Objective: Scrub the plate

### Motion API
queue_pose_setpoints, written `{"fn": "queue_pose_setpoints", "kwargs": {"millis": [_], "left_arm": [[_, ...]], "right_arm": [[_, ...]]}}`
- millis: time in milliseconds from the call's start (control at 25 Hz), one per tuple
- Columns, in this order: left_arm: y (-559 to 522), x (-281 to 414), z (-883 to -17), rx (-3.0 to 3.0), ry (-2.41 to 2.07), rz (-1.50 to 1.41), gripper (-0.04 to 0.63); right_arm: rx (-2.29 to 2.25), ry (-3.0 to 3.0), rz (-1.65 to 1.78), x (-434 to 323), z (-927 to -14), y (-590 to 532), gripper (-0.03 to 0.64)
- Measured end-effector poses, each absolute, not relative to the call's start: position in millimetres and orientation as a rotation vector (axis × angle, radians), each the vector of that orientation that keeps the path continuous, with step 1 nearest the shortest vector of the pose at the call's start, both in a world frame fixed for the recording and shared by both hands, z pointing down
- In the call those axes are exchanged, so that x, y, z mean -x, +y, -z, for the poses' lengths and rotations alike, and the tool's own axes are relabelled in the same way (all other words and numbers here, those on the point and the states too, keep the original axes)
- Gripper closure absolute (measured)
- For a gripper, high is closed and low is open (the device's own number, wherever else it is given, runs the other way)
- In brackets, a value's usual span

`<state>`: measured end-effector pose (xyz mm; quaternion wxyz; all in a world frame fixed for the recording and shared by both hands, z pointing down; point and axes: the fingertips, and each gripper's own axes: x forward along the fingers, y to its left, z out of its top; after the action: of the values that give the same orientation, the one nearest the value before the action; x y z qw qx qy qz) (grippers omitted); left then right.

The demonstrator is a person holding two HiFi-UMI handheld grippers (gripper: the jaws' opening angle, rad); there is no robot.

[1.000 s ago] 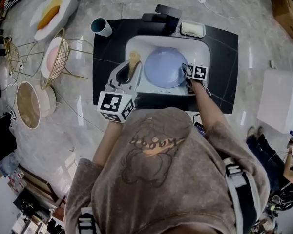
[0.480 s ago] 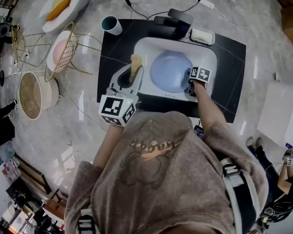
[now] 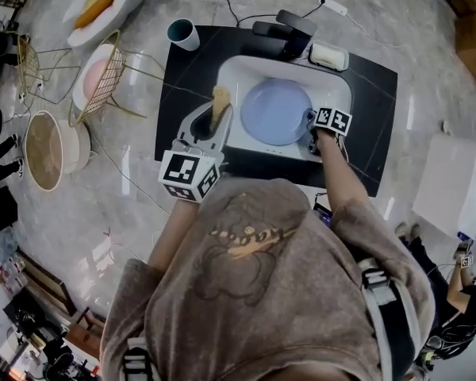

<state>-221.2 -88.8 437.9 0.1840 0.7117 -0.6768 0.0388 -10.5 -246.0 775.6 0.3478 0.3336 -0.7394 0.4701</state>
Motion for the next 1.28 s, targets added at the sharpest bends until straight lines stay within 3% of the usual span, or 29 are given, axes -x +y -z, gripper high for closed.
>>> {"fn": "queue_pose_setpoints", "kwargs": {"millis": [720,1280], "left_arm": [[-111.8,175.1,-410.7,-2.251,-1.749,-0.045,0.517],[-144.8,80.1,-428.9,-2.501,-1.366,-0.218,0.517]], "right_arm": [[-0.959,-2.394,-1.109,16.6,-590.4,-245.3,0.595],[-1.135,-2.588,-0.89,-7.3,-484.5,-201.0,0.594]]}}
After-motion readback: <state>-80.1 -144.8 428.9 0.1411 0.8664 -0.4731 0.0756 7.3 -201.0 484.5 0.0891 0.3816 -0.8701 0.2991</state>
